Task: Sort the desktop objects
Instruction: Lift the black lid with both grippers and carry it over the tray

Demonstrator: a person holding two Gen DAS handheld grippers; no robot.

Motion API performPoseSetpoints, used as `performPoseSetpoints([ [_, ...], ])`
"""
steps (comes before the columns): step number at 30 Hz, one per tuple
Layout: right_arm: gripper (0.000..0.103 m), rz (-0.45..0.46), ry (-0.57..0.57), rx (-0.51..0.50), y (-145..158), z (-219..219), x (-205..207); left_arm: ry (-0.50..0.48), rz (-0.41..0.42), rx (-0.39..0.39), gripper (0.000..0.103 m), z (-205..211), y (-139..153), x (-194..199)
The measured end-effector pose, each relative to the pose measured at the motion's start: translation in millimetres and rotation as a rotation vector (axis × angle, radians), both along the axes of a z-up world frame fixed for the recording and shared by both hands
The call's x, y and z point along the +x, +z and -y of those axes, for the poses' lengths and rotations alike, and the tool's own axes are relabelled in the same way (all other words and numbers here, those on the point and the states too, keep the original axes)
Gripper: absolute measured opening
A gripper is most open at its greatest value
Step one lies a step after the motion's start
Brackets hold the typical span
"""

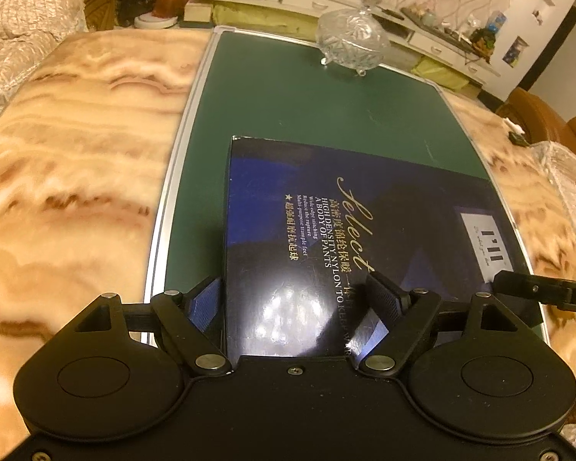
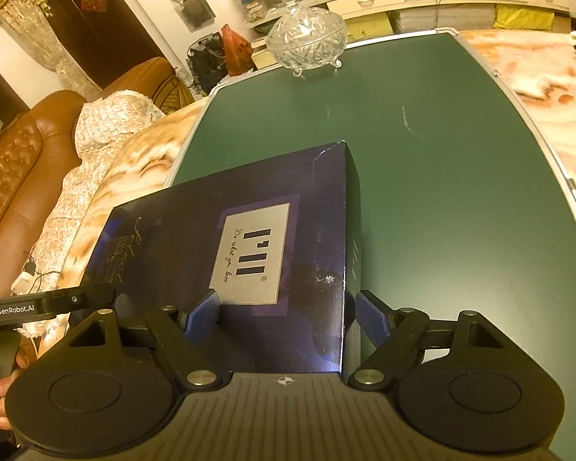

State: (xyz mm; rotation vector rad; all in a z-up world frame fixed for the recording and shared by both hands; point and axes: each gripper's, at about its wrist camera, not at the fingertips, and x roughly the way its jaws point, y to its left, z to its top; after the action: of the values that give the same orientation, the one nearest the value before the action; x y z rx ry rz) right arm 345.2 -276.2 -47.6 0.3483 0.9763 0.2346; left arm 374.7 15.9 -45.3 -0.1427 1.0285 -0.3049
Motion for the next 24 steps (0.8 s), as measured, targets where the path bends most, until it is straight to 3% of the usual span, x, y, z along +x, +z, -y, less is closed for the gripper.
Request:
performPoseSetpoints([
  [12,0.082,0.008,-0.021,-0.011,26.8,-2.1,-90.1,-0.021,0.005,0.034,0.080,3.7,25.8,-87.4],
  [24,0.082,0.003,-0.027,-0.022,28.0,-3.9,-162.6,-0.037,0.012,0.085,0.080,5.2,29.3,-161.5],
])
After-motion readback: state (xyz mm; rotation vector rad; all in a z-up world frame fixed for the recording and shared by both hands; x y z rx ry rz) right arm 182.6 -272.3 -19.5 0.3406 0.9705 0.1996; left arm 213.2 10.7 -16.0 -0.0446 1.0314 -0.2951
